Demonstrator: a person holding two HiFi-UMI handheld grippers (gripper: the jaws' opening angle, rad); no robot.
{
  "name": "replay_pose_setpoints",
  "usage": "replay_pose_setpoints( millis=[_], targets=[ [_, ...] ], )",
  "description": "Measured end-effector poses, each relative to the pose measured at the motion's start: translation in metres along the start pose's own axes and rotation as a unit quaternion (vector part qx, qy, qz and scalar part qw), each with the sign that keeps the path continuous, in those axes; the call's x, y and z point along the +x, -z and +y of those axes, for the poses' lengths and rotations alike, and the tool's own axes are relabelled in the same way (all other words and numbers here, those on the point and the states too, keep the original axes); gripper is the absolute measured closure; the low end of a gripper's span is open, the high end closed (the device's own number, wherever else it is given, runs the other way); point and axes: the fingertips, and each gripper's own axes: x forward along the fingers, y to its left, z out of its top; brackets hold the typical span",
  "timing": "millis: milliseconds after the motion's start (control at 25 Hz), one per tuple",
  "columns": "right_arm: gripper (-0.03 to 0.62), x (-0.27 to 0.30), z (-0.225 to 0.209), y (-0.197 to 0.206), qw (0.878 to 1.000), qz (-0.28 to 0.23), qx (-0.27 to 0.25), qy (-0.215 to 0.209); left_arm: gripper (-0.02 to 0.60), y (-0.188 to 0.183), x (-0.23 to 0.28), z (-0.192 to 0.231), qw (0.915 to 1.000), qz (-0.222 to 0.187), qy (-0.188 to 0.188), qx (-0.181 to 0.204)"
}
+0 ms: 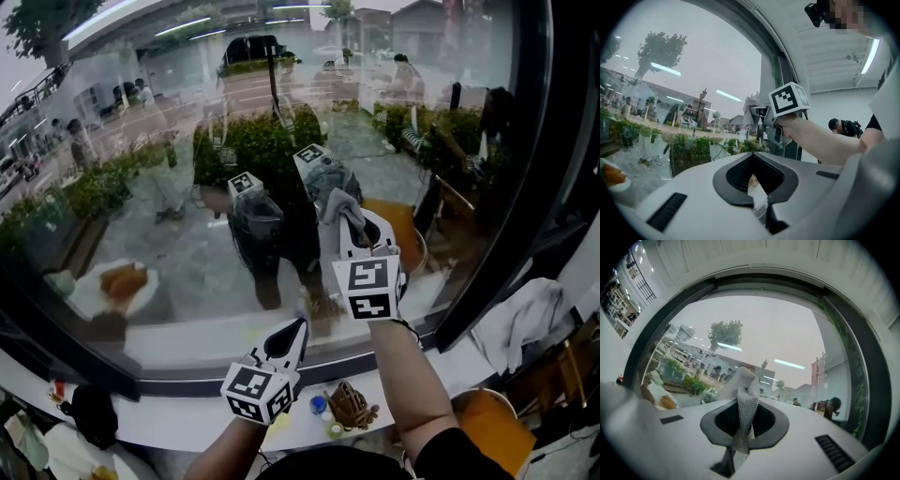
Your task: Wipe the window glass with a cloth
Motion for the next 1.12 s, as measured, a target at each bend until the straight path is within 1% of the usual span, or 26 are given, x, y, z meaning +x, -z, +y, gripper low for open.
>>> replay_pose_setpoints(
  millis=[200, 400, 760, 960, 1120],
  targets=[
    [0.554, -0.010, -0.061, 0.025, 1.000, 0.007, -0.002, 0.017, 0.574, 0.005, 0.035, -0.037, 1.0000, 0.001, 0.004, 0.001],
    [0.554, -0.017, -0.108, 0.046, 1.000, 0.010, 0.001, 0.030, 0.574, 0.011, 0.062, -0.062, 0.9999, 0.008, 0.007, 0.002],
    [0.553, -0.032, -0.213, 0.097, 0.997, 0.027, 0.018, 0.071, 0.574, 0.020, 0.122, -0.114, 0.9994, 0.026, 0.023, 0.010],
    [0.553, -0.043, -0.272, 0.132, 0.994, 0.044, 0.032, 0.095, 0.574, 0.029, 0.153, -0.144, 0.9987, 0.037, 0.032, 0.014],
    [0.554, -0.051, -0.317, 0.163, 0.992, 0.057, 0.041, 0.107, 0.574, 0.039, 0.180, -0.168, 0.9983, 0.045, 0.036, 0.014]
  ],
)
